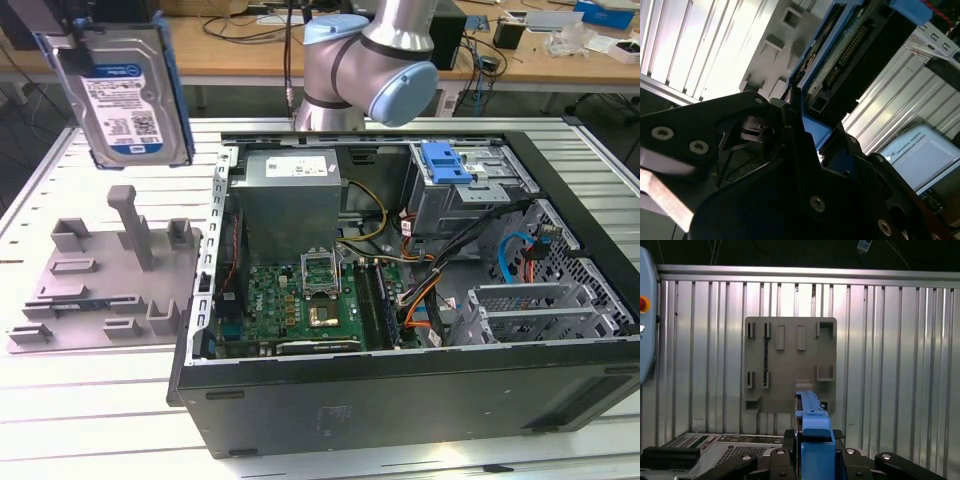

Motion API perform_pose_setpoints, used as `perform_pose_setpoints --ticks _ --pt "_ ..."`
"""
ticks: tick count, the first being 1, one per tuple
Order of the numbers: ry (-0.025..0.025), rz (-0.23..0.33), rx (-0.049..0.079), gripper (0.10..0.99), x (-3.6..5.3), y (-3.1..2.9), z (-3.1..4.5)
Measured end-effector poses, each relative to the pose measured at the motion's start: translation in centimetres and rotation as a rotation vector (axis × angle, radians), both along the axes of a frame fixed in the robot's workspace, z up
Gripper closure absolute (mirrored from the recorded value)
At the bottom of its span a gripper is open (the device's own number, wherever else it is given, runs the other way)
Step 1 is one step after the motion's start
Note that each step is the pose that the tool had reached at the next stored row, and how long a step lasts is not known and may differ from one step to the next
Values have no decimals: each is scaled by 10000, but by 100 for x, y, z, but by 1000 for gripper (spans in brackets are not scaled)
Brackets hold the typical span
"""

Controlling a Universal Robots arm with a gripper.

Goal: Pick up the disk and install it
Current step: 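Pick up the disk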

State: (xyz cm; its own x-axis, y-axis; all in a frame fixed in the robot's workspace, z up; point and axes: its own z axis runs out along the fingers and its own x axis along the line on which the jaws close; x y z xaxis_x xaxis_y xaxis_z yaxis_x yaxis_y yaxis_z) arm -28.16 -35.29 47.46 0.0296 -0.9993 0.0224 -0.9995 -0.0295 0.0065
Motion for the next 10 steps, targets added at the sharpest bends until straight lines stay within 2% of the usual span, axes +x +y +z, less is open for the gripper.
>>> perform_pose_setpoints --ticks 1,4,10 --pt "0 -2 0 718 42 -14 1" --pt "2 0 0 718 272 -90 9" --pt "5 1 0 718 571 -189 20"
